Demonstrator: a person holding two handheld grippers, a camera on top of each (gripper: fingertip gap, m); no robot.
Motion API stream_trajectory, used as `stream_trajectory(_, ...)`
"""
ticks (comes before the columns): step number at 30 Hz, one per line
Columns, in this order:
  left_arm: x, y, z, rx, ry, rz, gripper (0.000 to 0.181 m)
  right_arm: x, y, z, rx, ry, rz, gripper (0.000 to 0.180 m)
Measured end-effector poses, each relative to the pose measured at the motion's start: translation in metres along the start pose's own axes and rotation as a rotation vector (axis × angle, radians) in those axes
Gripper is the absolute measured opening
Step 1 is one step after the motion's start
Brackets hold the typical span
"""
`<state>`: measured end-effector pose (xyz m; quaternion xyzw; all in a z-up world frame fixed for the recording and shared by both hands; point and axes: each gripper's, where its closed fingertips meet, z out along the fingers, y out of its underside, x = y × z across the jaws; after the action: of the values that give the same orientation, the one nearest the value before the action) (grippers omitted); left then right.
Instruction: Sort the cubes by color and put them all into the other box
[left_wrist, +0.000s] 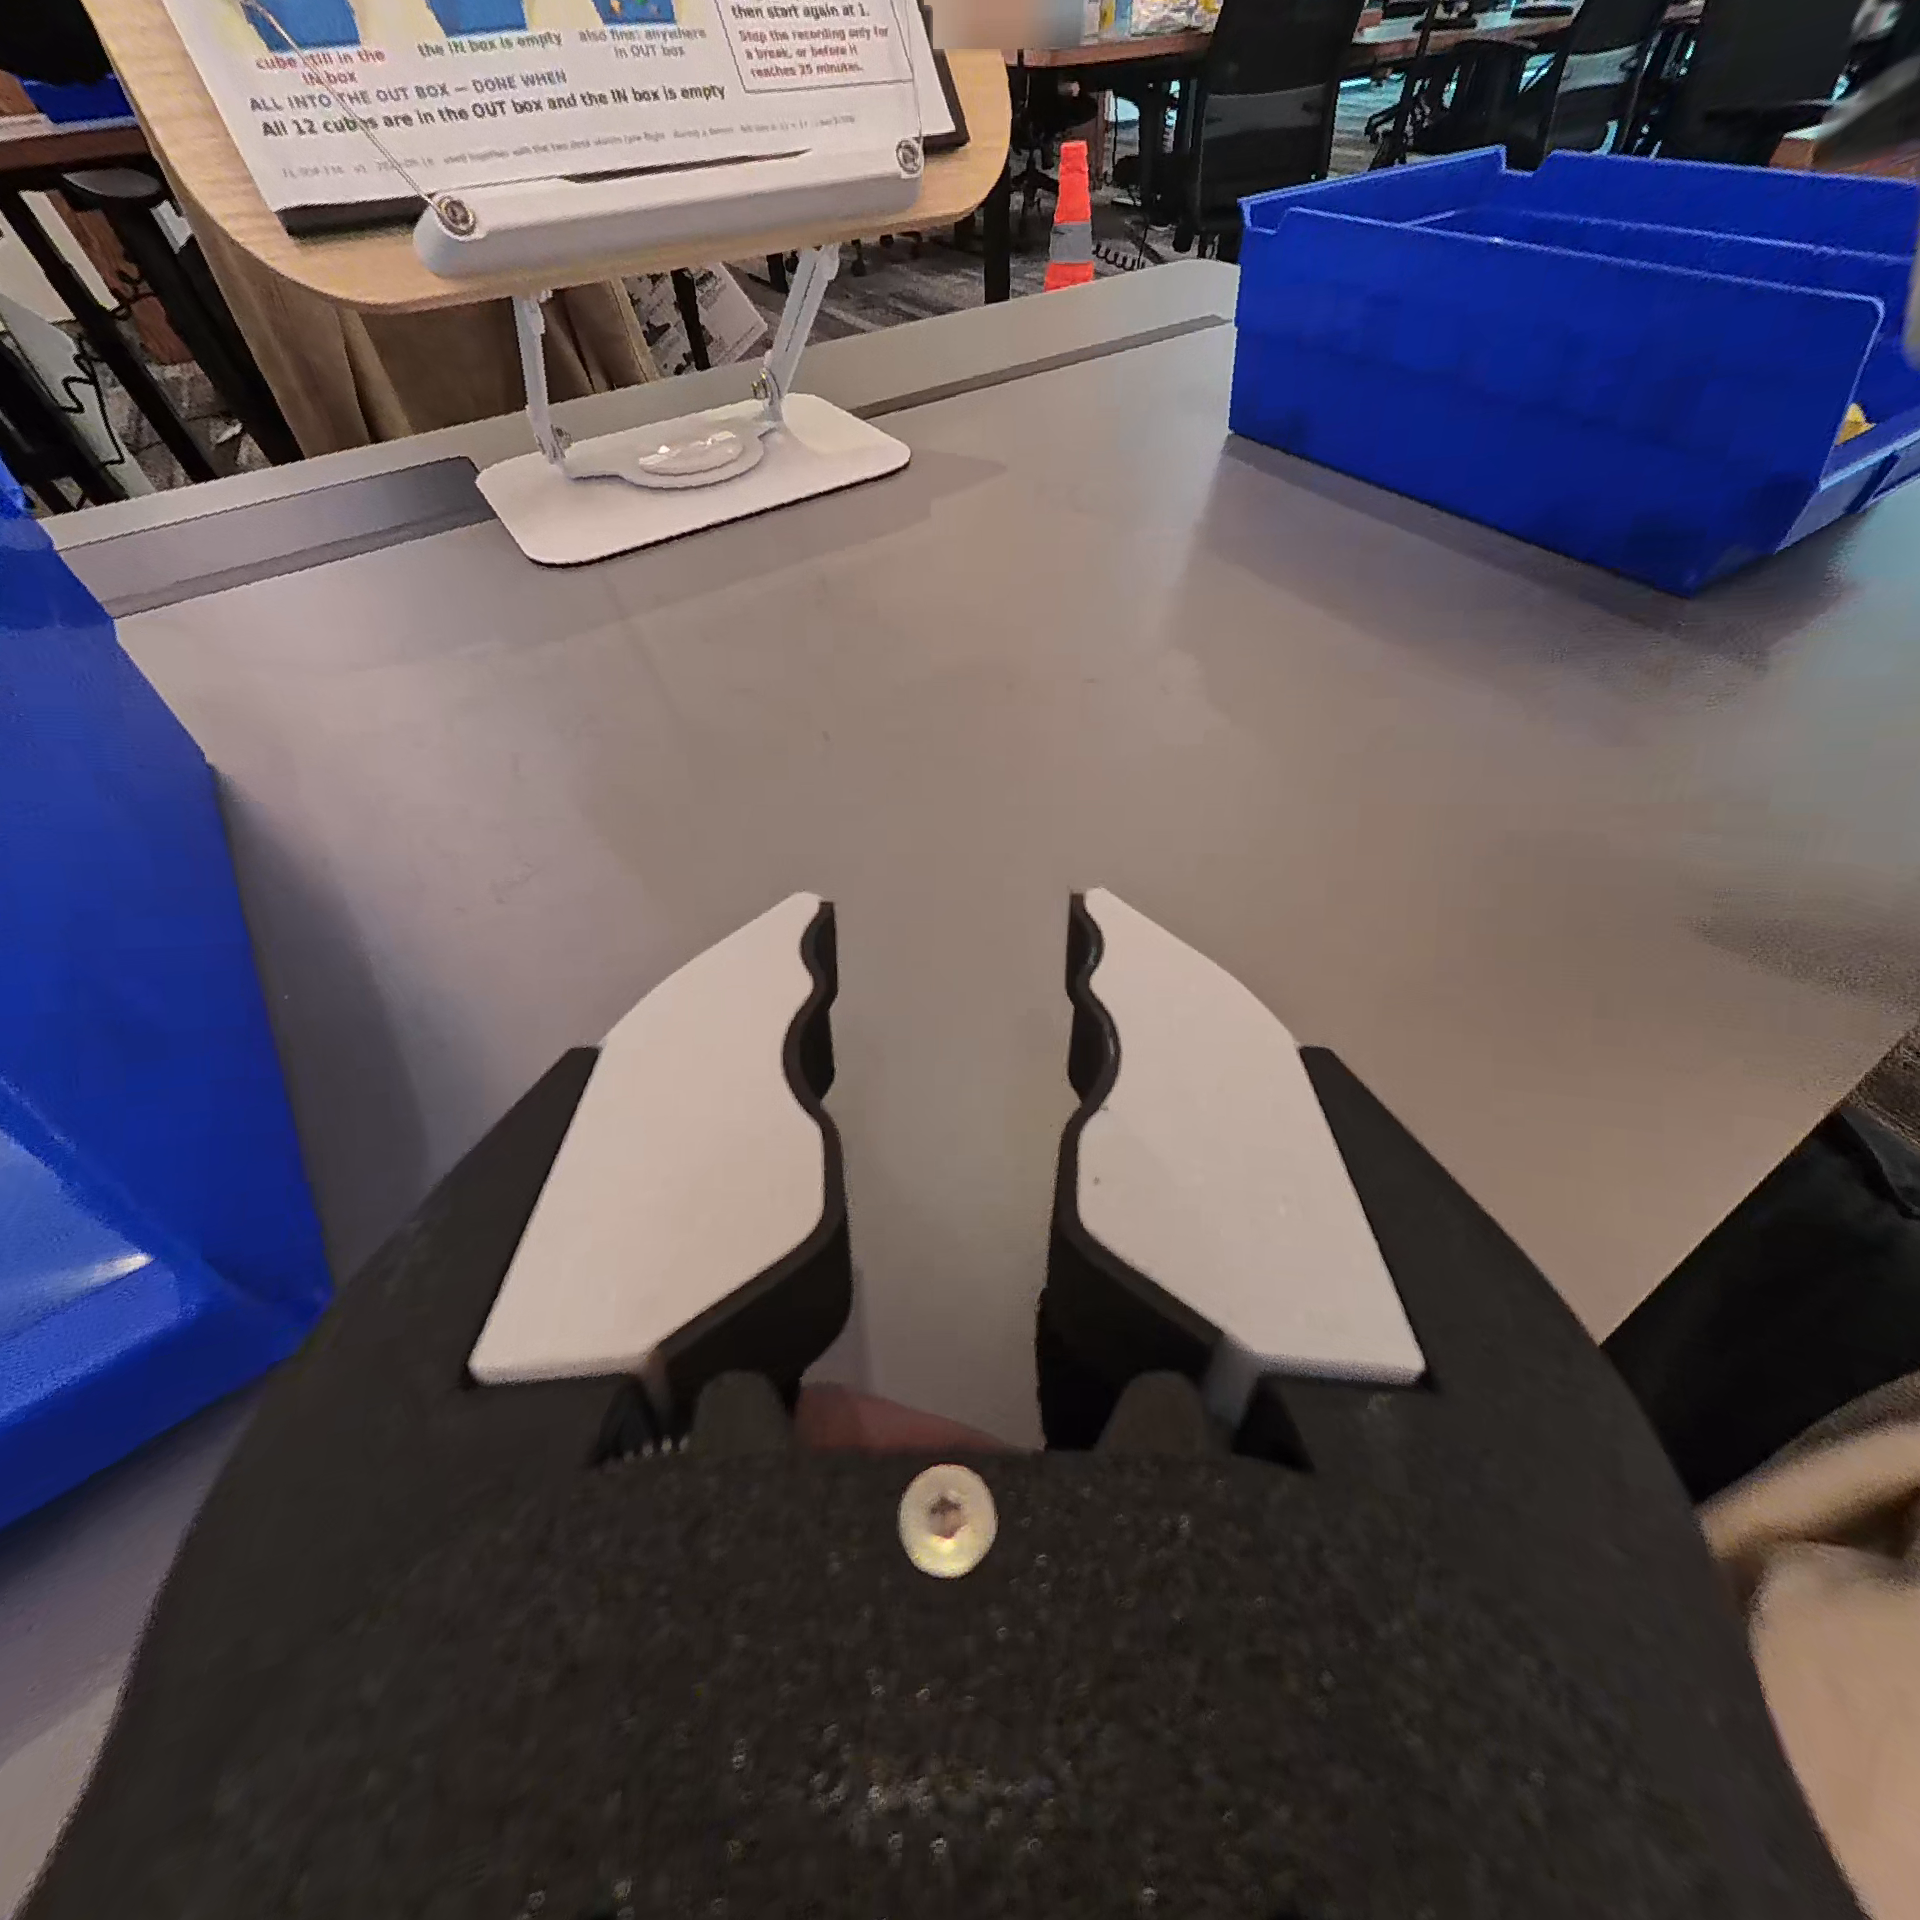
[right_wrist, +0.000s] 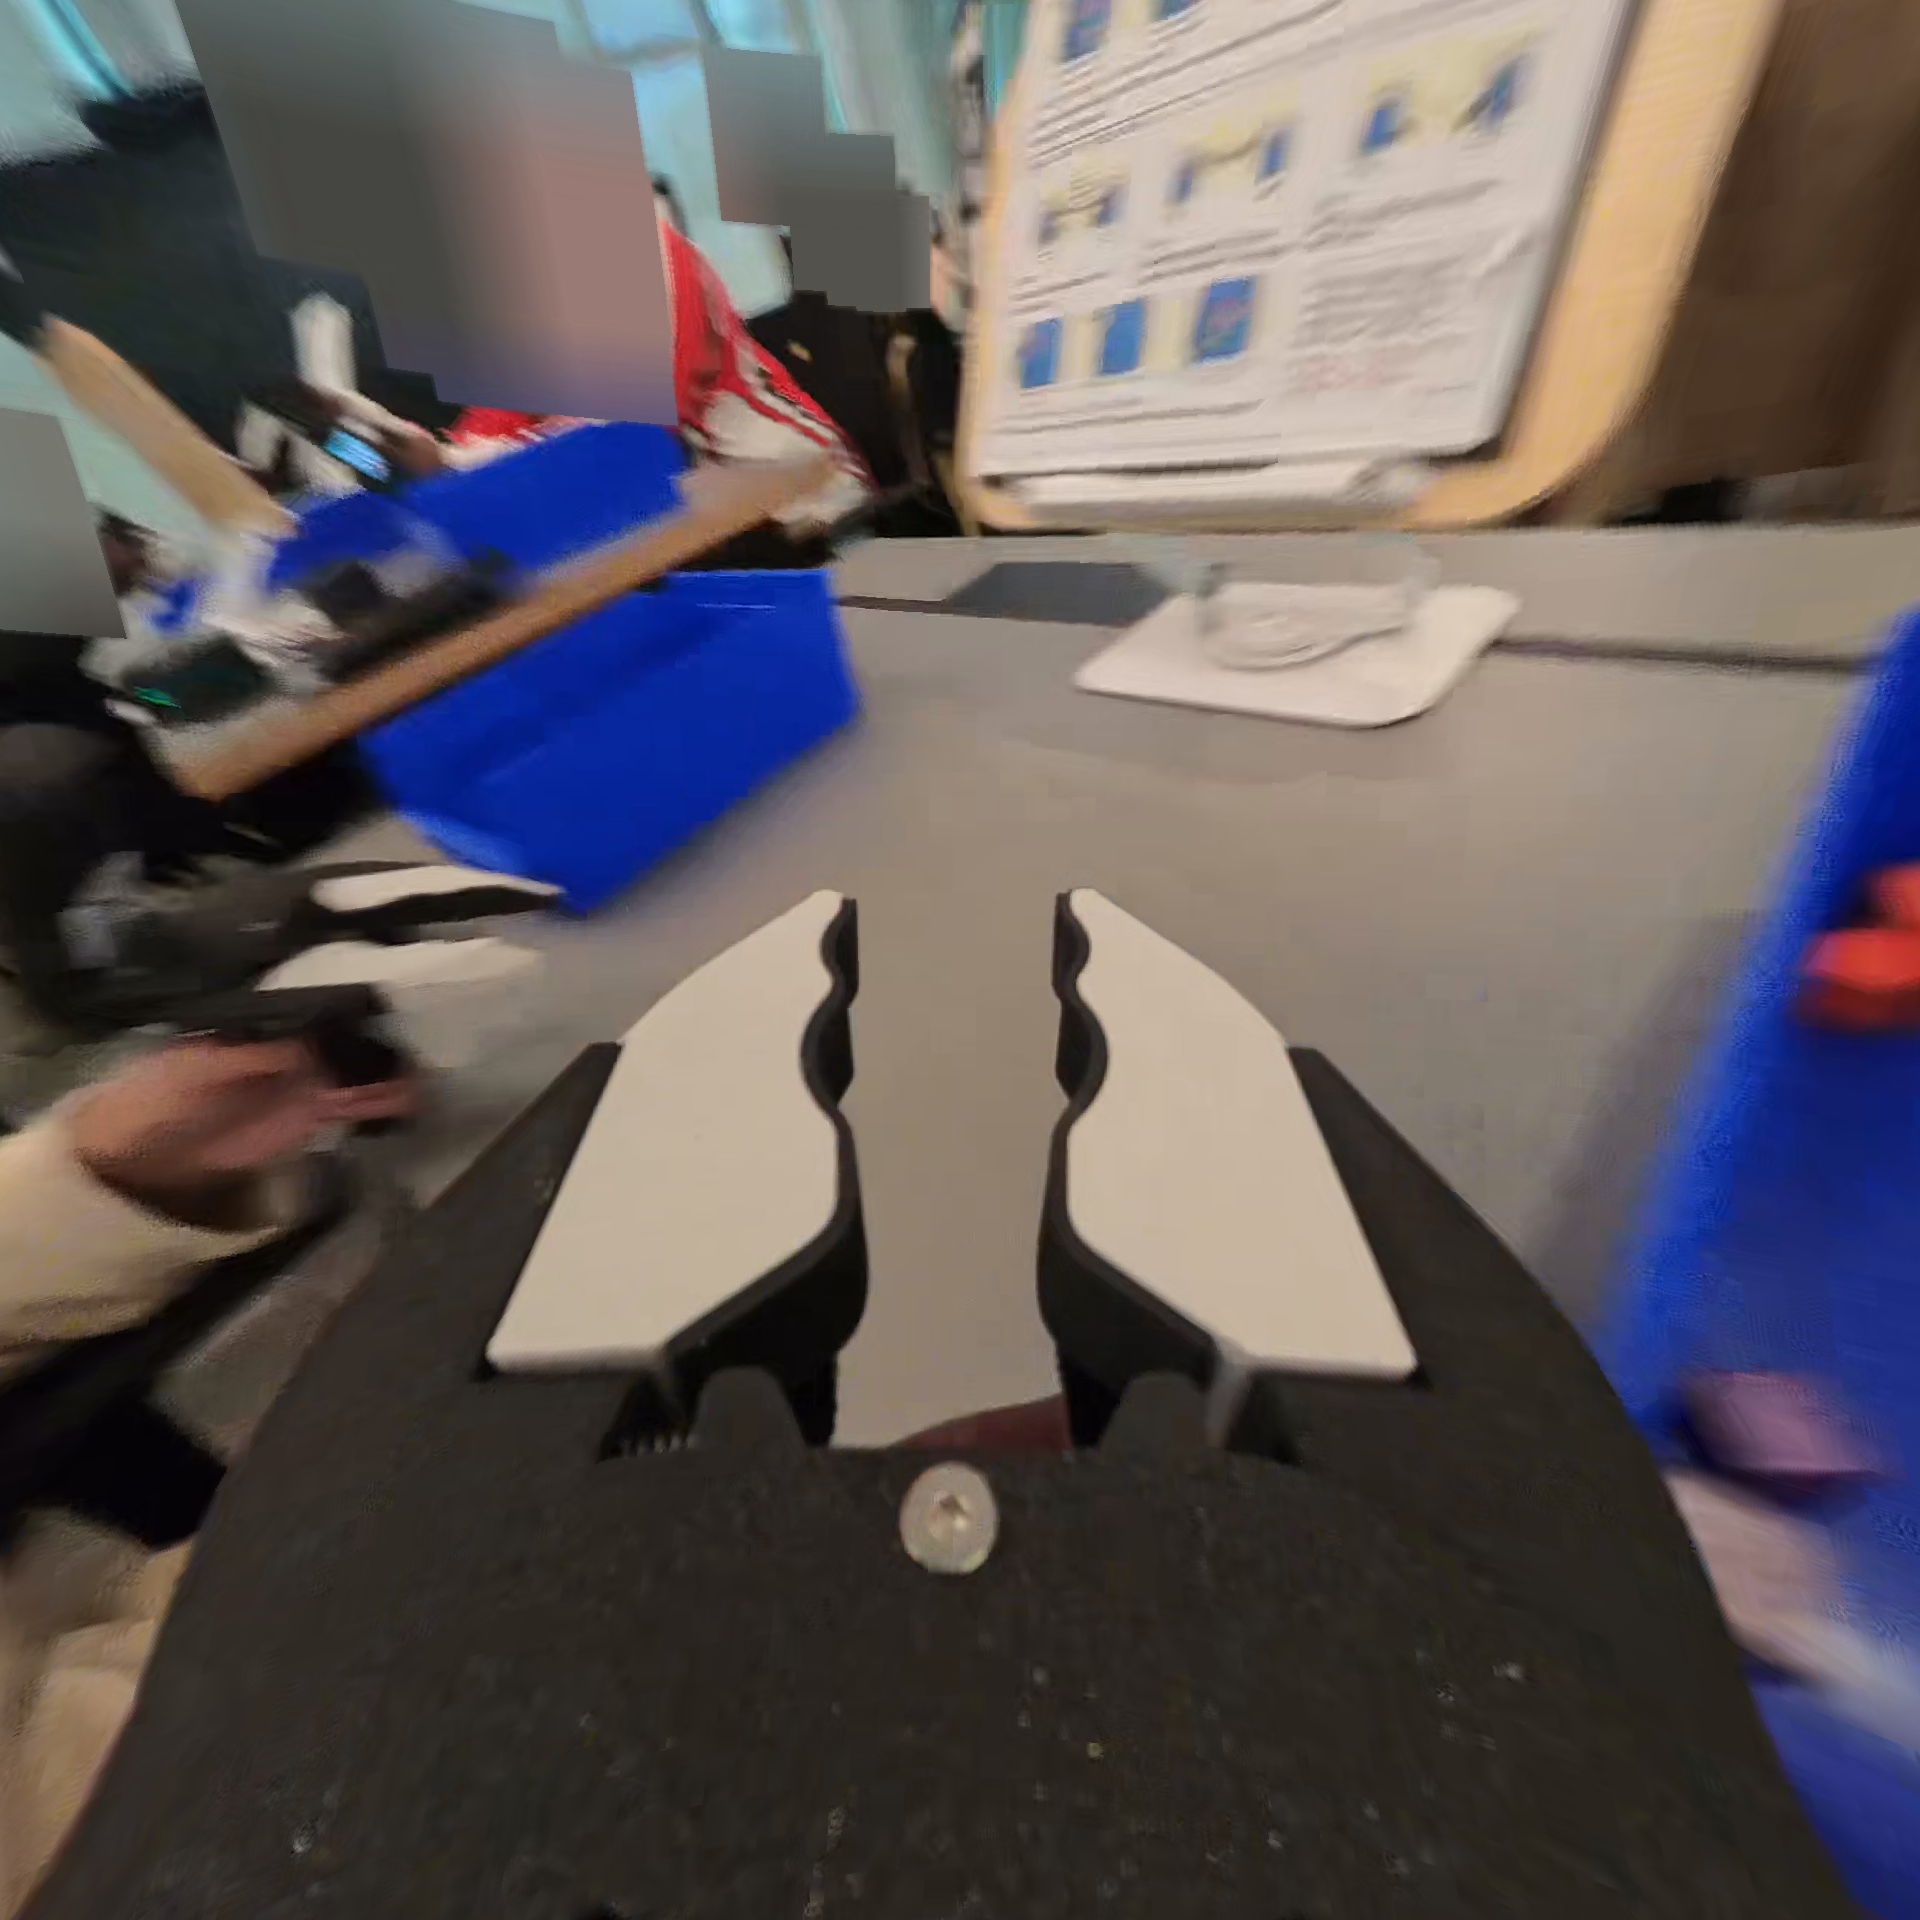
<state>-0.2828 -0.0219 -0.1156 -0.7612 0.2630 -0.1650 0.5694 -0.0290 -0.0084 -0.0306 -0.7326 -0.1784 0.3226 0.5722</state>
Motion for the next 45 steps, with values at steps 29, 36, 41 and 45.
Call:
stream_trajectory(29, -0.27, -0.01, 0.064, -0.811, 0.181, 0.649, 0.042, -0.042, 0.081, 0.023, -0.08, -0.085, 0.017, 0.038)
stream_trajectory(36, -0.299, 0.021, 0.116, -0.896, 0.307, 0.623, 0.043, -0.041, 0.081, 0.025, -0.091, -0.079, 0.004, 0.037)
stream_trajectory(41, -0.305, 0.049, 0.129, -0.97, 0.367, 0.613, 0.023, -0.038, 0.083, 0.029, -0.102, -0.09, 0.03, 0.036)
stream_trajectory(45, -0.292, 0.044, 0.13, -0.915, 0.402, 0.622, 0.022, -0.037, 0.084, 0.032, -0.111, -0.099, 0.052, 0.035)
